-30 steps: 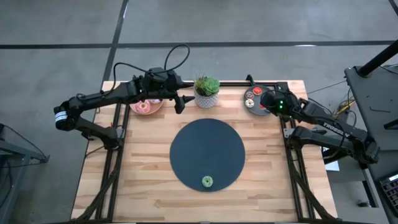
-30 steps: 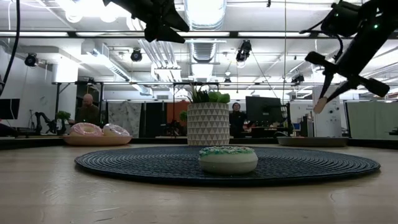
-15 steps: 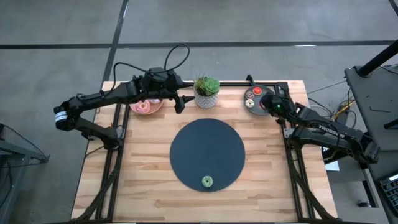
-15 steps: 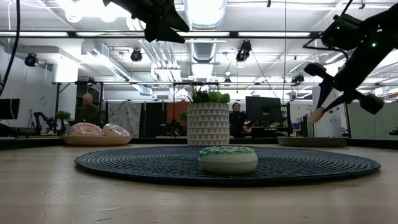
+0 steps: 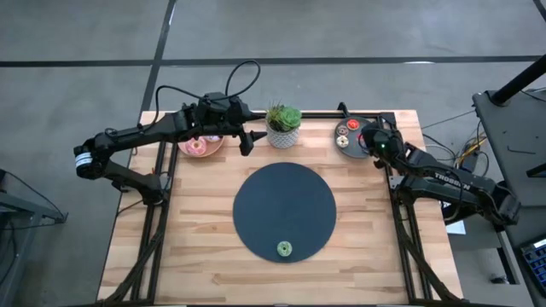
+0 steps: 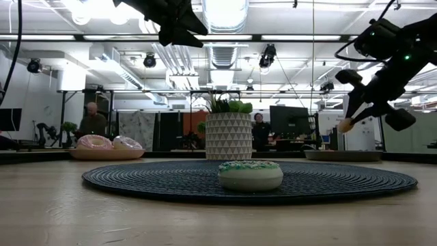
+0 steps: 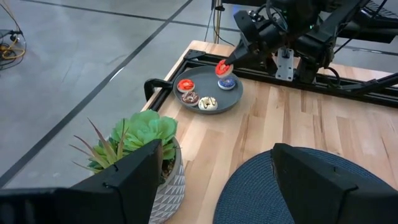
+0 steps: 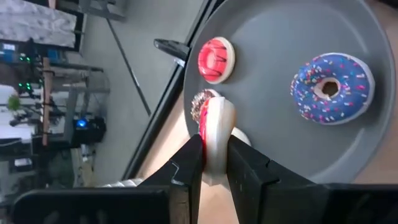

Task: Pick & Place donuts
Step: Put the small red donut on the gray plate

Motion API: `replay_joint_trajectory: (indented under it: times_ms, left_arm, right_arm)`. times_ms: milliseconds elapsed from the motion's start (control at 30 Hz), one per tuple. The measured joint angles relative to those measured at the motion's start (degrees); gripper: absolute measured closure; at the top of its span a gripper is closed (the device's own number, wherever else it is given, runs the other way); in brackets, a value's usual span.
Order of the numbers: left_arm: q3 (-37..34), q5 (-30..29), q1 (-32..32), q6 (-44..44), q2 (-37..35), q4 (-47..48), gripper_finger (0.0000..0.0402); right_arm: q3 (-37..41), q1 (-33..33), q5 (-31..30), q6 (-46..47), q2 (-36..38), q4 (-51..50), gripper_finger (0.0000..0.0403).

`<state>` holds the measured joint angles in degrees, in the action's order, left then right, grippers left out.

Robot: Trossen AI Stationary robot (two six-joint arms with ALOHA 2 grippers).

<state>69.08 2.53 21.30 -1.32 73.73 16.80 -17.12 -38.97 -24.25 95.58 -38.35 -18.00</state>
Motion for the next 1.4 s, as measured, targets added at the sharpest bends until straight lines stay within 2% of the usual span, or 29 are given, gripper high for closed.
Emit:
replay_joint_trajectory:
  times_ms: [400,833,967,1400]
  left_arm:
    - [0.0,0.0,0.0,0.02,0.0,-0.02,0.0131]
    - [0.0,0.01,0.0,-0.07,0.0,-0.02,0.0131]
    - [0.0,0.02,0.0,-0.09,0.0,-0.04,0.0131]
    - [0.0,0.02,0.0,-0.13,0.0,-0.02,0.0131]
  right_arm:
    - [0.02,-2.29,0.09,1.96,0.0,8.0,0.0344]
    - [2.41,-5.35,0.85,6.57,-1.27,8.0,0.0344]
    - [2.62,-5.35,0.92,7.96,-3.69,8.45,0.0344]
    - [2.64,-5.35,3.34,10.16,-16.65,19.03,0.0344]
